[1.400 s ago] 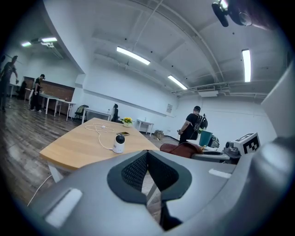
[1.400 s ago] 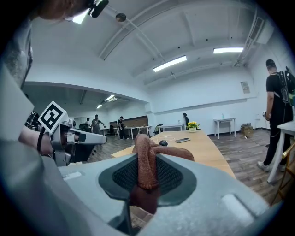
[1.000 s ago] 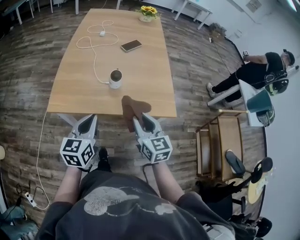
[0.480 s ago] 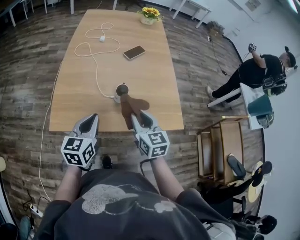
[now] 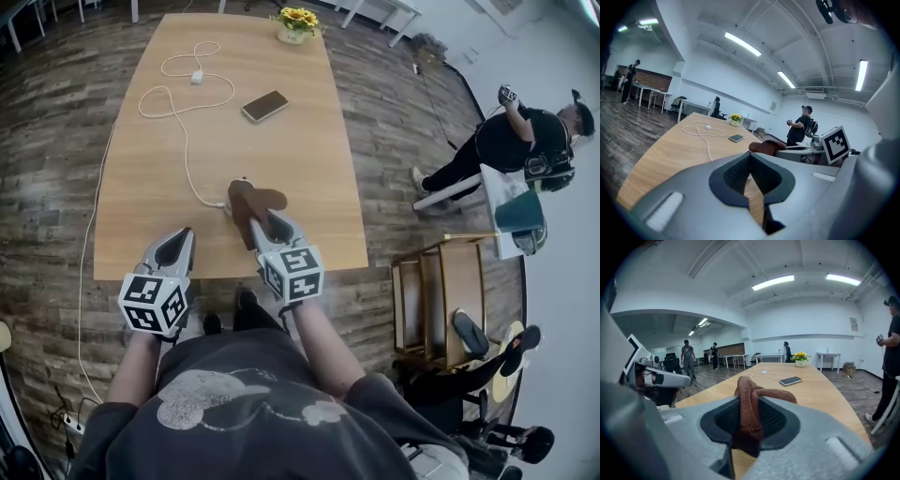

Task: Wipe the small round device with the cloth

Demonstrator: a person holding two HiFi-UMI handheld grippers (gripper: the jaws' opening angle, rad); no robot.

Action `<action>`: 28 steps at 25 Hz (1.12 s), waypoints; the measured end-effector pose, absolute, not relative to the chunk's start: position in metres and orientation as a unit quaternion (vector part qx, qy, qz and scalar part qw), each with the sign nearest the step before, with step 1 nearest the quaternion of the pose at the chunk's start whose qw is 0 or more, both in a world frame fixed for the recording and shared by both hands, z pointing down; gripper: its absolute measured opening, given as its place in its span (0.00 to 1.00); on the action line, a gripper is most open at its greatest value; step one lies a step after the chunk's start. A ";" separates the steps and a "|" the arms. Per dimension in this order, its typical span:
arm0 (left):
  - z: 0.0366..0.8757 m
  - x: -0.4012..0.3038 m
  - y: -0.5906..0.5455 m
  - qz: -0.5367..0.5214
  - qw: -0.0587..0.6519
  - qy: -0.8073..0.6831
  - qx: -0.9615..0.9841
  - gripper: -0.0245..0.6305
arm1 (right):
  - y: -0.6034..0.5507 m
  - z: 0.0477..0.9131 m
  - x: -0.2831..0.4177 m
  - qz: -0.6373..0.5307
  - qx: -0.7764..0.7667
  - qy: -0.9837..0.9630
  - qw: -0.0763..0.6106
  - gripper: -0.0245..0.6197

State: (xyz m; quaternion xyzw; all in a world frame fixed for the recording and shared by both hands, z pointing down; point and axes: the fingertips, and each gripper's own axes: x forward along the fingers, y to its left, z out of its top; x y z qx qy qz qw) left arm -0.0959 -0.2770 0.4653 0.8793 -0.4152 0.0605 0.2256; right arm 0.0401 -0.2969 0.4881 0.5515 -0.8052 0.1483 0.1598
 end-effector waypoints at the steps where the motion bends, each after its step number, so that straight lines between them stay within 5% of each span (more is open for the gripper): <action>1: 0.466 -0.095 -0.279 0.063 0.227 -0.417 0.878 0.07 | -0.302 0.491 0.040 0.150 0.548 -0.807 0.164 0.16; 17: 0.467 -0.055 -0.317 0.066 0.236 -0.452 0.858 0.07 | -0.328 0.534 0.098 0.195 0.529 -0.805 0.187 0.16; 28: 0.469 -0.044 -0.334 0.073 0.230 -0.484 0.841 0.07 | -0.348 0.514 0.131 0.221 0.524 -0.818 0.085 0.16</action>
